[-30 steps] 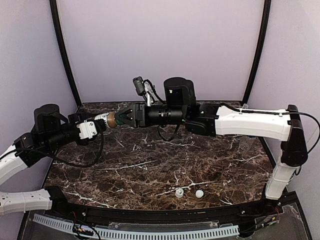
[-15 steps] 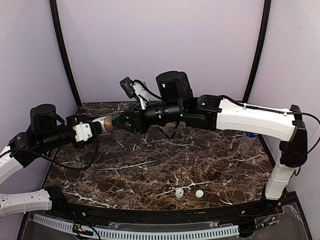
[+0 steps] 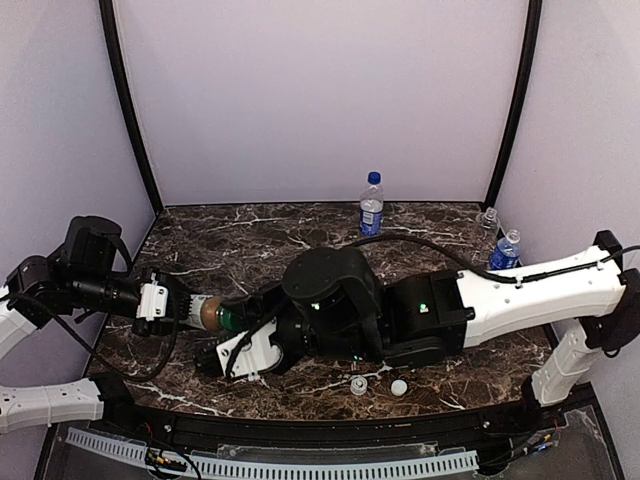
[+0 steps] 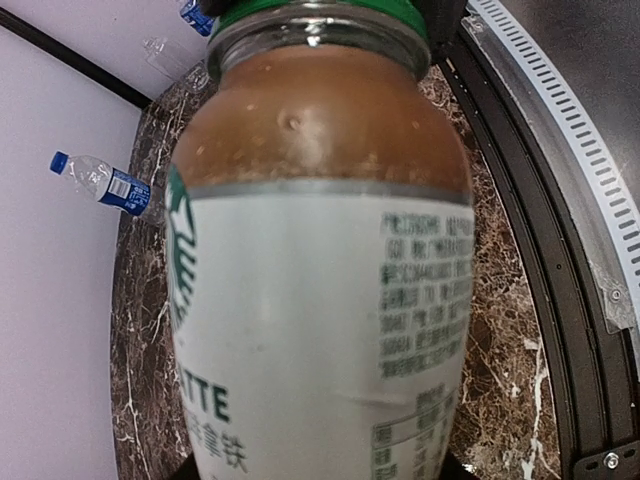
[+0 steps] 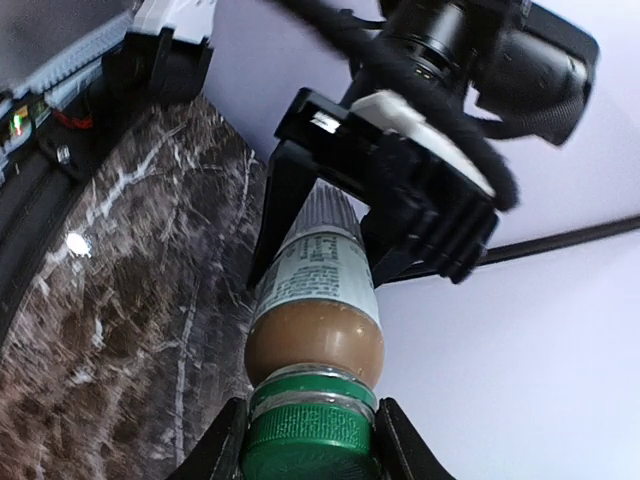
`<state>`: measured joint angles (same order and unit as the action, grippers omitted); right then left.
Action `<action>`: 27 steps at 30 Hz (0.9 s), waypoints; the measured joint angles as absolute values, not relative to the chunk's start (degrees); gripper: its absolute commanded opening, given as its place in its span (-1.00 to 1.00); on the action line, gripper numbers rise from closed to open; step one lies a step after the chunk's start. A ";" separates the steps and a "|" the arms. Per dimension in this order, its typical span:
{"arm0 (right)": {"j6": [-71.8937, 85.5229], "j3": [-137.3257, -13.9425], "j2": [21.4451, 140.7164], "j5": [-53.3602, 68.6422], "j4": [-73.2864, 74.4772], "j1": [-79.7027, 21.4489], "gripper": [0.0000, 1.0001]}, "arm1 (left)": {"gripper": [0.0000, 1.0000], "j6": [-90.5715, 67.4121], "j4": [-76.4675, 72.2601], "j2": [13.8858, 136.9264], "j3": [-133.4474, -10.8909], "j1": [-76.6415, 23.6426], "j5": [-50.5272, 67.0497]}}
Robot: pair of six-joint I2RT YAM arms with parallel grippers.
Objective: Unscrew the bottle caps
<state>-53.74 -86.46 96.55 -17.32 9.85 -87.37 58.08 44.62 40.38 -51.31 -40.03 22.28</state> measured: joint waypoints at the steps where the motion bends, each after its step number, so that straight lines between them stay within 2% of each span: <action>1: -59.11 -84.49 96.47 -19.75 7.40 -88.09 -1.00 | -0.05 58.17 45.60 40.64 -51.31 -40.03 22.61; 7: -79.85 -79.29 96.49 -25.41 -1.21 -89.38 -1.00 | -0.05 58.19 47.03 41.36 -51.29 -39.88 22.46; 16: -90.89 -75.35 95.92 -27.22 -8.27 -89.58 -1.00 | -0.06 57.89 46.74 40.97 -51.29 -39.70 21.82; 21: -86.85 -72.66 92.01 -27.46 -9.28 -89.06 -1.00 | -0.06 57.67 45.91 40.34 -51.07 -39.83 22.24; 27: -66.02 -72.77 83.96 -28.56 -7.75 -84.75 -1.00 | -0.06 54.98 43.33 38.48 -48.10 -40.03 20.99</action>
<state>-66.02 -72.77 83.96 -28.56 -7.75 -84.75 54.98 43.33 38.48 -48.10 -40.03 20.99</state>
